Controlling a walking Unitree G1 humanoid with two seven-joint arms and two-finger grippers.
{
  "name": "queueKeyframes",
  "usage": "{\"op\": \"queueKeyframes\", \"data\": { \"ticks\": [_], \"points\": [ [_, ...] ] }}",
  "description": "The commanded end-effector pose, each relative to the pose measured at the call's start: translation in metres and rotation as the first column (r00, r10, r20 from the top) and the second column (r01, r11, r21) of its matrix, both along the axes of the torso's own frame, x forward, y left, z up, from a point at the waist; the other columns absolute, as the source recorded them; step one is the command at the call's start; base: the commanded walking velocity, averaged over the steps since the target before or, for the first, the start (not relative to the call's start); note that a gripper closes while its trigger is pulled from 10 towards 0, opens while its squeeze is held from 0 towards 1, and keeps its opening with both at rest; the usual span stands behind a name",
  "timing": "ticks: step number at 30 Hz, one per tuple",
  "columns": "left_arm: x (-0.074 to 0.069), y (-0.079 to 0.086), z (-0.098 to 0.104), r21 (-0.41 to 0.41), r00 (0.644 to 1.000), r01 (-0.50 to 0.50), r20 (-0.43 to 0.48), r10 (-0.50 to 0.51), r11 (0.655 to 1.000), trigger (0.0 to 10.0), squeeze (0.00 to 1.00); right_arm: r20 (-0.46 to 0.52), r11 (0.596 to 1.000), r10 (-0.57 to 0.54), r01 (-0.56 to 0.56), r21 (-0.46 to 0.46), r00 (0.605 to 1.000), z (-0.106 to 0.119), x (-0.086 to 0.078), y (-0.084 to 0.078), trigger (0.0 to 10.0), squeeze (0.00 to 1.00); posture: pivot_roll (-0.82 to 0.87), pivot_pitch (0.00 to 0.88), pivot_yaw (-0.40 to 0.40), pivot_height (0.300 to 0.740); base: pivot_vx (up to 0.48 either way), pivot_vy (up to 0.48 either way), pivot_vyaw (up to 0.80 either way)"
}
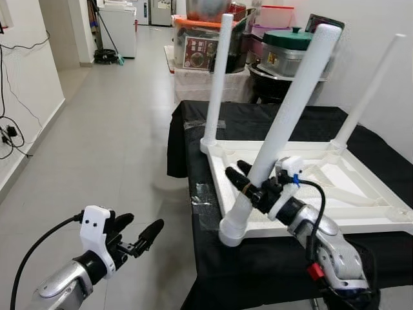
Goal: Building children table
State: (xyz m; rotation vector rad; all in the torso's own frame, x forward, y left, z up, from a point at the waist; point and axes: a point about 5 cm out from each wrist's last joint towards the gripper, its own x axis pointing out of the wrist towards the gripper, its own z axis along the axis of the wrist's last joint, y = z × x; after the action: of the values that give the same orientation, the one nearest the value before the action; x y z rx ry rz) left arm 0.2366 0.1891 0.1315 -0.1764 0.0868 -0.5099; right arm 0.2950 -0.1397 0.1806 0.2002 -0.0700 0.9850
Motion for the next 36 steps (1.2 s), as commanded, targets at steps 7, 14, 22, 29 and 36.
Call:
{"op": "queueKeyframes", "data": {
  "ticks": [7, 14, 22, 29, 36],
  "points": [
    [-0.002, -0.001, -0.002, 0.002, 1.0, 0.01, -0.019, -0.01, 1.0, 10.0, 0.0, -0.178, 0.921, 0.371, -0.386, -0.058, 0.911, -0.036, -0.026, 0.024, 0.0, 0.0, 0.11, 0.0, -0.075, 0.74, 0.0, 0.0, 0.0],
    [-0.002, -0.001, -0.002, 0.004, 1.0, 0.004, -0.019, -0.004, 1.0, 10.0, 0.0, -0.155, 0.883, 0.423, -0.444, -0.15, 0.893, -0.035, -0.018, 0.022, 0.0, 0.0, 0.11, 0.0, -0.08, 0.74, 0.0, 0.0, 0.0],
    [-0.002, 0.0, -0.002, 0.004, 1.0, -0.008, -0.013, 0.008, 1.0, 10.0, 0.0, -0.113, 0.857, 0.453, -0.467, -0.217, 0.884, -0.029, -0.005, 0.017, 0.0, 0.0, 0.12, 0.0, -0.09, 0.74, 0.0, 0.0, 0.0],
    [-0.003, 0.0, -0.003, -0.002, 1.0, -0.011, -0.017, 0.011, 1.0, 10.0, 0.0, -0.098, 0.911, 0.343, -0.357, -0.207, 0.934, -0.034, 0.0, 0.017, 0.0, 0.0, 0.11, 0.0, -0.086, 0.74, 0.0, 0.0, 0.0],
    [-0.002, -0.001, -0.003, -0.005, 1.0, -0.009, -0.018, 0.009, 1.0, 10.0, 0.0, -0.11, 0.963, 0.128, -0.15, -0.224, 0.986, -0.047, 0.006, 0.012, 0.0, 0.0, 0.1, 0.0, -0.079, 0.74, 0.0, 0.0, 0.0]
  ]
}}
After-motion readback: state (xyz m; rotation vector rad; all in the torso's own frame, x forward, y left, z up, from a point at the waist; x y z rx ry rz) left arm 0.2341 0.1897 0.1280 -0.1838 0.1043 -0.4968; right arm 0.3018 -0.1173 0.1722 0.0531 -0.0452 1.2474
